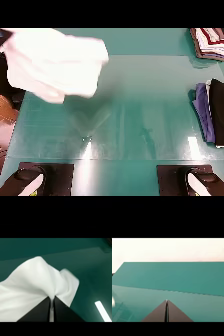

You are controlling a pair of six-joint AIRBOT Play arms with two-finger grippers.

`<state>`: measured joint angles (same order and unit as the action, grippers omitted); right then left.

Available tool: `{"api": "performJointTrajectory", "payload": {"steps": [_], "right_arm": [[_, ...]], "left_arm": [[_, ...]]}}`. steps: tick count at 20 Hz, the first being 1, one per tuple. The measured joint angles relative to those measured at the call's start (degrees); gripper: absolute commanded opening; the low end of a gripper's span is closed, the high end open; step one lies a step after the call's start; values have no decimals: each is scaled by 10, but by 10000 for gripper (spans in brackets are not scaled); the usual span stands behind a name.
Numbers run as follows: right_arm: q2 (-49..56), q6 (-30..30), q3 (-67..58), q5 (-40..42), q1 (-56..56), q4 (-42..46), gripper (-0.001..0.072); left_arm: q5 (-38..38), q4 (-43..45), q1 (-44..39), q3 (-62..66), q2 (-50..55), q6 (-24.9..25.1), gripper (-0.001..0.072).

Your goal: Fold the shirts.

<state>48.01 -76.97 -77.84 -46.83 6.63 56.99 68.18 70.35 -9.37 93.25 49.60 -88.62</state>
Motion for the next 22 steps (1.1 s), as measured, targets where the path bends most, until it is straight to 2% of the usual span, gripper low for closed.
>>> {"api": "performJointTrajectory", "payload": {"steps": [4, 5, 6, 7, 8, 10, 12, 17, 20, 22], "right_arm": [[-1, 0, 0, 3, 0, 0, 18], [-1, 0, 0, 3, 0, 0, 18], [-1, 0, 0, 3, 0, 0, 18], [-1, 0, 0, 3, 0, 0, 18], [-1, 0, 0, 3, 0, 0, 18], [-1, 0, 0, 3, 0, 0, 18], [-1, 0, 0, 2, 0, 0, 18], [-1, 0, 0, -4, 0, 1, 18], [-1, 0, 0, -9, 0, 1, 18], [-1, 0, 0, -10, 0, 1, 18]], "left_arm": [[-10, -13, -136, 5, 95, 12, 27], [-10, -12, -176, 5, 126, 18, 61], [-13, -12, -213, 5, 158, 29, 399], [-18, -14, -244, 6, 186, 40, 635], [-18, -14, -269, 6, 213, 49, 602], [-26, -9, -297, 6, 251, 62, 601], [-23, 12, -292, 6, 268, 62, 601], [55, 71, -180, -24, 278, 41, 601], [75, 56, -112, -110, 279, 35, 601], [61, 27, -91, -182, 279, 35, 601]]}}
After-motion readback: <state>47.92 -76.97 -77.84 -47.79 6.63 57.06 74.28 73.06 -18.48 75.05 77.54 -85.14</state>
